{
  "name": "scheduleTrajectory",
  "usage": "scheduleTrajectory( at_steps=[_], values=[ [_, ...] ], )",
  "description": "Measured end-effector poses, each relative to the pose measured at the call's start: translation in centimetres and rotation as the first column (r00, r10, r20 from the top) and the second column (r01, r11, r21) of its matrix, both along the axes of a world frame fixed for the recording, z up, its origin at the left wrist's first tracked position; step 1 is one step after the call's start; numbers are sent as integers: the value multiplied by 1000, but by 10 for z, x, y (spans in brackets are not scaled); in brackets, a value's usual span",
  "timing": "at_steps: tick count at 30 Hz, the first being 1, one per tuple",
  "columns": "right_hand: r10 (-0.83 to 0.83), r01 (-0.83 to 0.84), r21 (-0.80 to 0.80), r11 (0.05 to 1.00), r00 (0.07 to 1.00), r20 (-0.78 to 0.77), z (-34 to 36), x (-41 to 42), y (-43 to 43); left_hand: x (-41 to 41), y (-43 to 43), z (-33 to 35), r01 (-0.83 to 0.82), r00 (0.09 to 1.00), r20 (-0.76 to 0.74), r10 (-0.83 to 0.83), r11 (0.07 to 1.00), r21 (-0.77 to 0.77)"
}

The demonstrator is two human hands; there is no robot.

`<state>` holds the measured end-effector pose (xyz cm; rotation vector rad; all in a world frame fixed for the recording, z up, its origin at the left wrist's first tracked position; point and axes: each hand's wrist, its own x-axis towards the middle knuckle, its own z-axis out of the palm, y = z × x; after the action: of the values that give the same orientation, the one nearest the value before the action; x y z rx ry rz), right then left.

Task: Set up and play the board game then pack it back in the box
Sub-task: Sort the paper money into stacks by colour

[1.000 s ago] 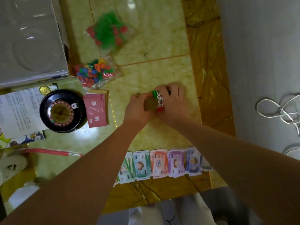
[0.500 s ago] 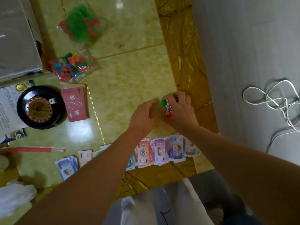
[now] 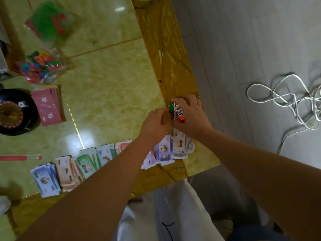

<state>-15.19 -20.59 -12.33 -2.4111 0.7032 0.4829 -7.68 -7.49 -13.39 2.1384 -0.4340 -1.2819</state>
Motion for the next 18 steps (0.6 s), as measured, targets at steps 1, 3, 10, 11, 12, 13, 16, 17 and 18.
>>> scheduleTrajectory(
  at_steps=[1, 3, 10, 11, 12, 13, 16, 17, 18],
  values=[
    [-17, 17, 1, 1000, 1000, 16, 0, -2, -2, -1, -1, 2, -20, 1000, 7, 20, 1000, 2],
    [-34, 34, 4, 999, 999, 28, -2, -5, -3, -1, -1, 5, -53, 999, 10, 53, 999, 0],
    [-2, 4, -24, 1000, 997, 82, 6, 0, -4, 1, 10, 20, -169, 986, -7, 169, 984, 54],
    [27, -26, -12, 1000, 995, 92, 9, 5, -3, 4, 16, 24, -198, 980, 20, 197, 978, 64],
    [48, -49, 12, 999, 994, 93, 12, 10, -1, 6, 23, 26, -221, 975, 53, 218, 972, 75],
    [74, -78, 50, 996, 994, 84, 16, 20, 4, 11, 34, 31, -257, 964, 96, 249, 964, 74],
    [112, -112, 202, 973, 994, 13, 21, 47, 32, 27, 72, 38, -371, 914, 209, 346, 925, 89],
    [129, -123, 234, 964, 992, -11, 22, 55, 44, 32, 86, 39, -425, 888, 237, 393, 900, 99],
    [161, -149, 241, 959, 986, -31, 20, 67, 61, 40, 104, 38, -480, 857, 271, 438, 869, 116]
  ],
)
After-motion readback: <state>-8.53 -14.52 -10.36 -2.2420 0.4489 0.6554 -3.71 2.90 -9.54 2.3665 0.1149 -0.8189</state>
